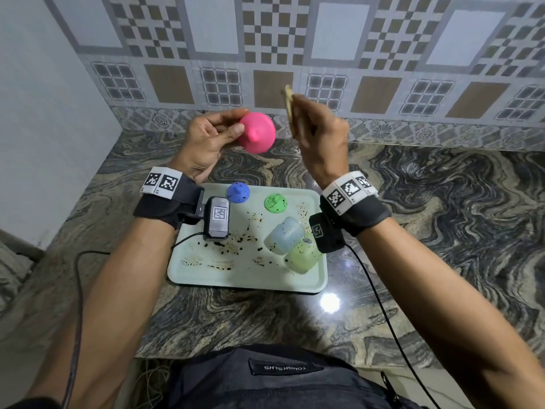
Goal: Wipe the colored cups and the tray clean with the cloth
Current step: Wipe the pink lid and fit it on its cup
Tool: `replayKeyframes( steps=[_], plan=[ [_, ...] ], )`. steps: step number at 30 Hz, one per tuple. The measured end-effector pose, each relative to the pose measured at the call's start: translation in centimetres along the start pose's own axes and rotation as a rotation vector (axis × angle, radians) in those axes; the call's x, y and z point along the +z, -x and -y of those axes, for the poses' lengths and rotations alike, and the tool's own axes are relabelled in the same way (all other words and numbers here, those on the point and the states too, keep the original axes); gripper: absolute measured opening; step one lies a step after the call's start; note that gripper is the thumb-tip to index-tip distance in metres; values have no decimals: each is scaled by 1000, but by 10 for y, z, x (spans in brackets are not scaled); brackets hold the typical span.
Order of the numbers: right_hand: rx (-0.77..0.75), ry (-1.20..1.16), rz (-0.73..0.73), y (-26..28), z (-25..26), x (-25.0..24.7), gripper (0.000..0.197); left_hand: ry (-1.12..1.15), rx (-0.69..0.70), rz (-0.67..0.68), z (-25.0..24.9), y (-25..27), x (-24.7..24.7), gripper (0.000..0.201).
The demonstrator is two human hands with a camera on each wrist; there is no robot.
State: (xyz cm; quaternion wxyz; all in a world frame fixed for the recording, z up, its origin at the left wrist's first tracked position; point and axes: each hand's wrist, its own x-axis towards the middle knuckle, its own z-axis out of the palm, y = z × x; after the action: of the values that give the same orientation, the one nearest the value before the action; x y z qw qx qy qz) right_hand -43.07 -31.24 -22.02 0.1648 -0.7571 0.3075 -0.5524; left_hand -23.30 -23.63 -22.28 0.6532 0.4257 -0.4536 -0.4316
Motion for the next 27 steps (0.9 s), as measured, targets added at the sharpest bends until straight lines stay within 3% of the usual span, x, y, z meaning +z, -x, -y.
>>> replayKeyframes(
  steps=[3,6,9,11,14,15,17,20,23,27],
  plan=[
    [252,-140,-74,-1,-1,-3,27,90,-14,10,4,-1,-3,27],
    [271,-200,-81,2,6,-3,27,141,-22,22,7,-2,-3,35],
    [142,-168,-78,2,15,-2,27,124,-27,8,8,-4,1,31],
    [-29,-147,-64,4,20,4,26,85,-21,-17,8,-4,5,28],
    [-310,1,112,9,16,14,28,72,-22,-25,8,-4,13,28],
    [-335,46,162,10,10,16,28,62,-26,-30,8,-3,14,27],
    [-197,45,178,9,-2,14,28,19,-52,-68,8,-1,15,26],
    [42,53,54,8,-13,5,26,-51,-90,-147,9,2,10,28],
    [43,6,73,17,-5,10,26,-109,-139,-190,14,2,13,37],
    [20,-32,231,37,-6,26,32,-97,-232,-190,27,5,31,40]
  ],
)
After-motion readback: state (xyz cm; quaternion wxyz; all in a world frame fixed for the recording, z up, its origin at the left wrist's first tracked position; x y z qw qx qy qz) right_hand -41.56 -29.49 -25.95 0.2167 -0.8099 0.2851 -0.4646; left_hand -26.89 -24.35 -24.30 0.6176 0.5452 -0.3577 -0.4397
